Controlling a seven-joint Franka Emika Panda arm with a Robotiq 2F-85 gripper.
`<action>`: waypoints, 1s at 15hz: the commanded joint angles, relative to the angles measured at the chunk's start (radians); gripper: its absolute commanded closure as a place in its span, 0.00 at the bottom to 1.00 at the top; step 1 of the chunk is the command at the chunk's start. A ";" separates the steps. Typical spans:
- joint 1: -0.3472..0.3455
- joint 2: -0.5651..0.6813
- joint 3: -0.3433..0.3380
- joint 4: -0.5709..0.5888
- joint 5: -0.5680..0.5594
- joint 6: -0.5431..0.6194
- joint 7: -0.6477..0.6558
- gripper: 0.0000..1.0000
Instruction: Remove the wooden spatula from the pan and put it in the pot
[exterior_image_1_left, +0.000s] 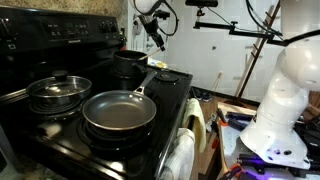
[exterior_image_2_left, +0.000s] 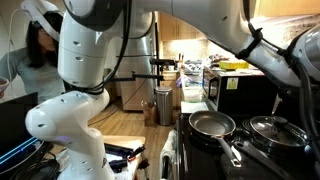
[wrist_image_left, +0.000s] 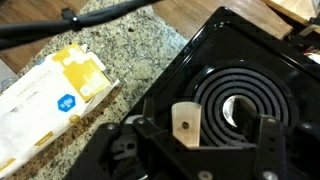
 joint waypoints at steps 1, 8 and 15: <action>-0.006 -0.024 0.011 0.008 0.019 -0.017 0.016 0.00; -0.008 -0.143 0.056 -0.015 0.250 0.054 0.022 0.00; 0.038 -0.191 0.080 -0.097 0.381 0.019 0.313 0.00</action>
